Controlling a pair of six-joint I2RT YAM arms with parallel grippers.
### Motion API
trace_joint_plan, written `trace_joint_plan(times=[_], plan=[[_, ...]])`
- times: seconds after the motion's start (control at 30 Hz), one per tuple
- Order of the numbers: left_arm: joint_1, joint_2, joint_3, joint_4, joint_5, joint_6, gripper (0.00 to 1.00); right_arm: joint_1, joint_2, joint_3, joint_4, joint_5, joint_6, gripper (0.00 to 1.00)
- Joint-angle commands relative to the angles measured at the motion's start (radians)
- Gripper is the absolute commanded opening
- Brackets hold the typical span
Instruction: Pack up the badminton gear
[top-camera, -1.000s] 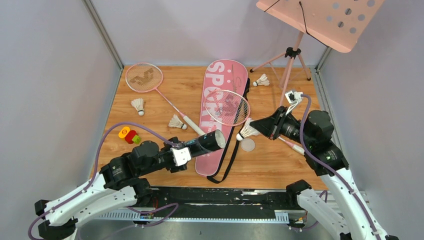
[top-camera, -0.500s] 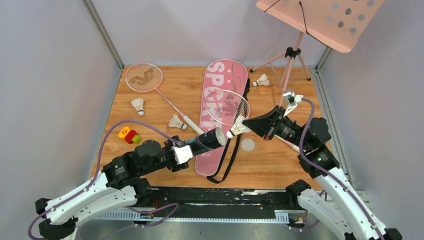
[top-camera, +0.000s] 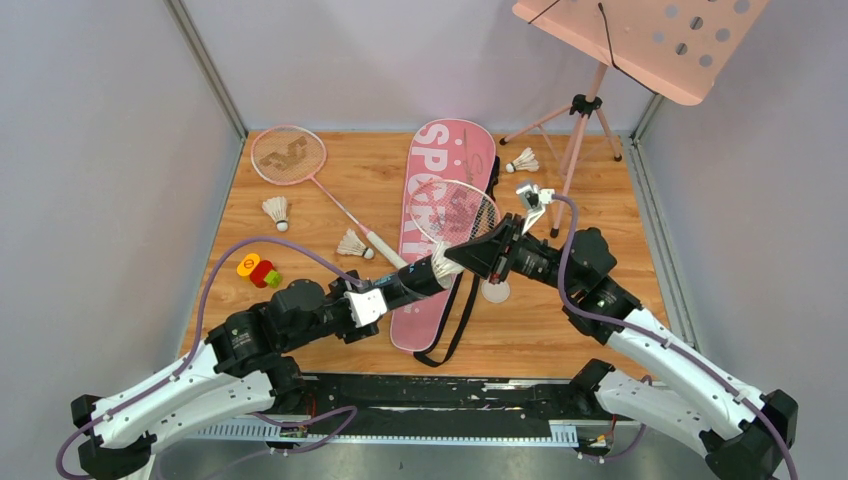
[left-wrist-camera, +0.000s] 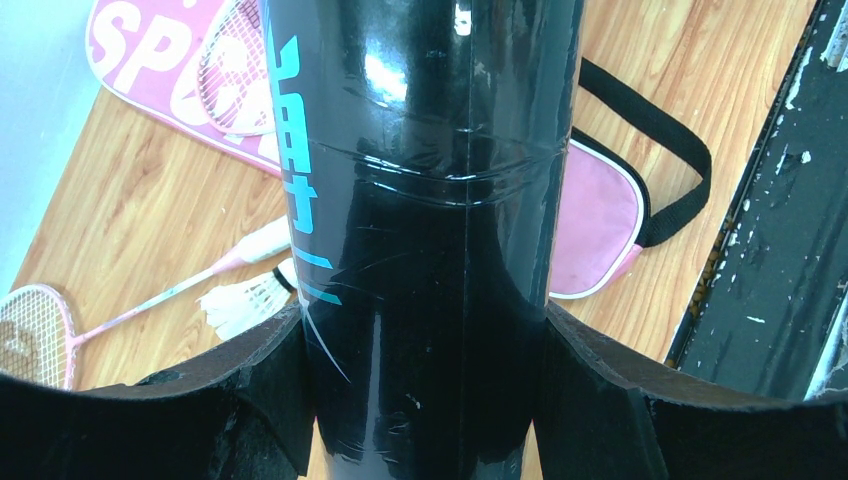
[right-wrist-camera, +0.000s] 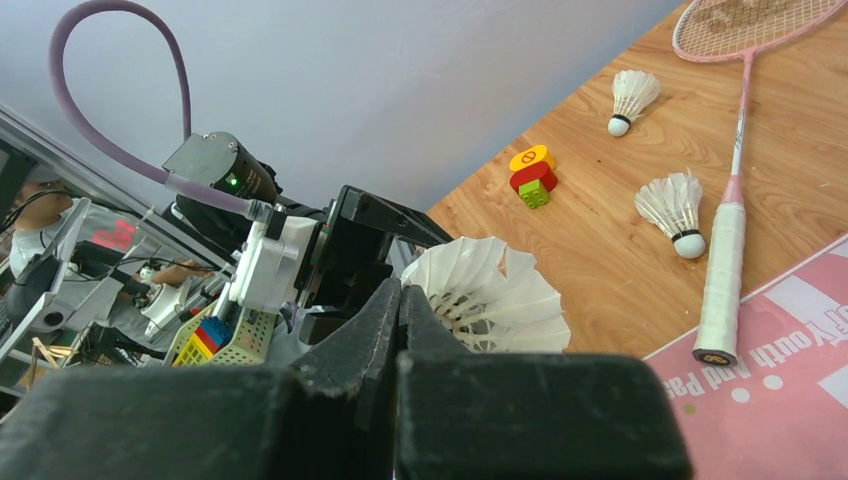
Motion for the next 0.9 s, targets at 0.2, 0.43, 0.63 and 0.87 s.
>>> trace_joint_plan(times=[0.2,0.43,0.63,0.87], plan=[[0.0,-0.015,0.009,0.07,-0.001,-0.017,0.51,0.051,0.017,-0.053,0.108,0.054,0.042,0.0],[-0.001,-0.016,0.01,0.069,-0.001,-0.012,0.51,0.082,0.018,-0.073,0.083,0.061,0.06,0.0],[0.0,-0.016,0.008,0.067,0.004,-0.008,0.51,0.103,0.025,-0.078,0.066,0.049,0.073,0.0],[-0.001,-0.015,0.009,0.066,0.008,-0.004,0.51,0.115,0.051,-0.067,0.055,0.043,0.073,0.0]])
